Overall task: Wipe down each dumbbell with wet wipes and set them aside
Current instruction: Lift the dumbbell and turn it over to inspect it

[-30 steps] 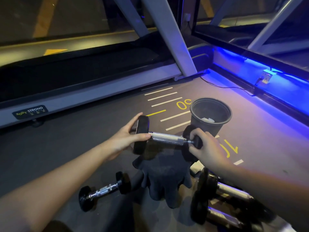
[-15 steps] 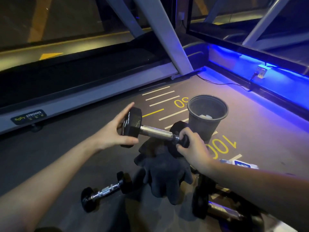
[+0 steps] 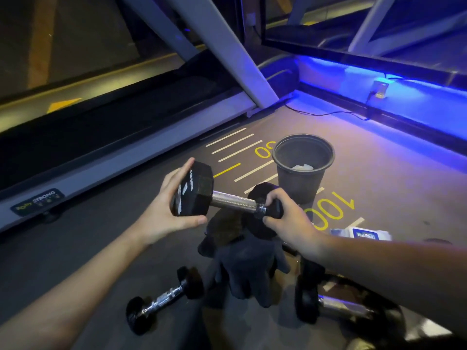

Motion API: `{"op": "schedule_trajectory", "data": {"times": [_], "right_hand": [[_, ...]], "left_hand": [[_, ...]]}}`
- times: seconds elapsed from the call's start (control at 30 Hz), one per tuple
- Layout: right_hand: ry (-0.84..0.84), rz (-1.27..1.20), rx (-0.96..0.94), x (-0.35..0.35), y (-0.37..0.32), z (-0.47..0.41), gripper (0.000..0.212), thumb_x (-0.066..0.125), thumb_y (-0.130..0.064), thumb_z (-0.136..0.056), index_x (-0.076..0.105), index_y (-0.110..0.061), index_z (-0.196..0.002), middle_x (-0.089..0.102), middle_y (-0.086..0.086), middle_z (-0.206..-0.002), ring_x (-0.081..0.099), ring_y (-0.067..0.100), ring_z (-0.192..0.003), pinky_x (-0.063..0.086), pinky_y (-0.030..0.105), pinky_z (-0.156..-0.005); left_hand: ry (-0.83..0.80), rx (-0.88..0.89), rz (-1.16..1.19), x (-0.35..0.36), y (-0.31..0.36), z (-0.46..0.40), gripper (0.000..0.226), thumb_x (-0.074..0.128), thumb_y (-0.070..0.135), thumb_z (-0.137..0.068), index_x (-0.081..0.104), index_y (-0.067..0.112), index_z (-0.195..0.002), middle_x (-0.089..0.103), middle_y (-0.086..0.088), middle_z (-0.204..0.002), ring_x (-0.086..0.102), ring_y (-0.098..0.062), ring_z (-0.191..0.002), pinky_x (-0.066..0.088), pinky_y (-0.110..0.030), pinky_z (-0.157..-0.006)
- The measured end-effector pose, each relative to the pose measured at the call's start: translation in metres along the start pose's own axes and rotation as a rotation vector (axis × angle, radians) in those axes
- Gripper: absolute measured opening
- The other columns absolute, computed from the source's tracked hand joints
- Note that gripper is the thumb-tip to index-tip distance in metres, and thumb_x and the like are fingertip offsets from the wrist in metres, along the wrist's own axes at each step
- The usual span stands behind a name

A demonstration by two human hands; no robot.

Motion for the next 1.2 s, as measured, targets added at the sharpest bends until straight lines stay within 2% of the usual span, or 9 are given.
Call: {"op": "schedule_trajectory", "data": {"times": [0.1,0.23,0.37,0.57,0.7,0.8,0.97,1.07,1.2], "right_hand": [[-0.004,-0.03,0.026,-0.003,0.002,0.002,0.031,0.069,-0.005,-0.083,0.048,-0.026,-0.093,0.064,-0.008,-0.077,0.054,0.003,-0.069,0.044,0.02,-0.059],[-0.027,-0.022,0.044,-0.005,0.004,0.005,0.036,0.072,-0.012,-0.083,0.051,-0.032,-0.104,0.063,0.01,-0.093,0.063,0.021,-0.074,0.052,0.027,-0.062],[-0.057,-0.004,-0.001,-0.011,0.012,-0.004,0.073,0.078,-0.027,-0.08,0.039,-0.054,-0.135,0.056,0.003,-0.117,0.061,0.014,-0.104,0.05,0.021,-0.087],[-0.159,0.083,-0.128,-0.032,0.025,-0.015,0.077,0.08,-0.047,-0.078,0.035,-0.06,-0.138,0.046,-0.008,-0.129,0.05,0.004,-0.124,0.044,0.033,-0.108],[-0.19,0.262,-0.239,-0.049,0.032,-0.022,0.069,0.061,-0.072,-0.08,0.031,-0.058,-0.141,0.038,-0.022,-0.136,0.052,0.0,-0.123,0.048,0.038,-0.103],[-0.172,0.322,-0.335,-0.061,0.042,-0.022,0.064,0.051,-0.07,-0.087,0.029,-0.052,-0.144,0.037,-0.023,-0.141,0.054,0.003,-0.122,0.051,0.04,-0.098],[-0.133,0.399,-0.256,-0.078,0.1,-0.028,0.061,0.046,-0.065,-0.089,0.031,-0.045,-0.145,0.042,-0.018,-0.143,0.056,0.009,-0.12,0.051,0.041,-0.094],[-0.067,0.48,-0.183,-0.095,0.132,-0.039,0.064,0.042,-0.068,-0.089,0.038,-0.036,-0.144,0.048,-0.012,-0.138,0.055,0.01,-0.12,0.046,0.033,-0.092],[-0.049,0.637,-0.056,-0.125,0.177,-0.034,0.07,0.037,-0.076,-0.086,0.037,-0.038,-0.145,0.038,-0.01,-0.151,0.049,0.02,-0.133,0.051,0.042,-0.087]], "left_hand": [[-0.049,0.016,-0.09,0.006,0.006,-0.009,0.121,0.084,0.054,-0.053,0.011,0.067,-0.148,0.02,0.021,-0.152,0.02,0.017,-0.141,0.017,0.001,-0.108],[-0.03,0.064,-0.137,0.005,0.013,-0.017,0.118,0.083,0.053,-0.055,0.015,0.065,-0.149,0.025,0.021,-0.15,0.026,0.013,-0.141,0.019,0.001,-0.107],[-0.031,0.077,-0.14,0.001,0.014,-0.022,0.114,0.085,0.053,-0.055,0.021,0.064,-0.149,0.031,0.015,-0.15,0.032,0.007,-0.142,0.021,-0.003,-0.111],[-0.026,0.076,-0.127,0.0,0.016,-0.024,0.112,0.085,0.055,-0.055,0.023,0.064,-0.149,0.034,0.017,-0.15,0.034,0.006,-0.142,0.022,-0.007,-0.114],[-0.015,0.081,-0.164,0.001,0.02,-0.025,0.113,0.084,0.056,-0.056,0.024,0.061,-0.151,0.034,0.021,-0.15,0.033,0.01,-0.141,0.023,-0.004,-0.111],[-0.015,0.092,-0.169,0.003,0.026,-0.025,0.113,0.084,0.056,-0.055,0.024,0.061,-0.15,0.033,0.023,-0.151,0.033,0.011,-0.141,0.025,-0.003,-0.11],[-0.026,0.106,-0.224,0.009,0.037,-0.029,0.114,0.083,0.056,-0.054,0.025,0.056,-0.152,0.034,0.029,-0.149,0.033,0.013,-0.139,0.025,0.0,-0.108],[-0.037,0.116,-0.261,0.012,0.042,-0.031,0.115,0.082,0.057,-0.053,0.025,0.056,-0.153,0.034,0.029,-0.147,0.035,0.012,-0.138,0.023,0.0,-0.108],[-0.034,0.095,-0.275,0.012,0.043,-0.036,0.115,0.081,0.06,-0.051,0.024,0.061,-0.151,0.035,0.027,-0.147,0.035,0.009,-0.139,0.027,-0.004,-0.109]]}}
Point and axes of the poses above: each hand's wrist, its own z-axis away from the middle knuckle, its own x-axis out of the palm, y = z × x, the point moved 5 cm from there along -z, towards the middle knuckle
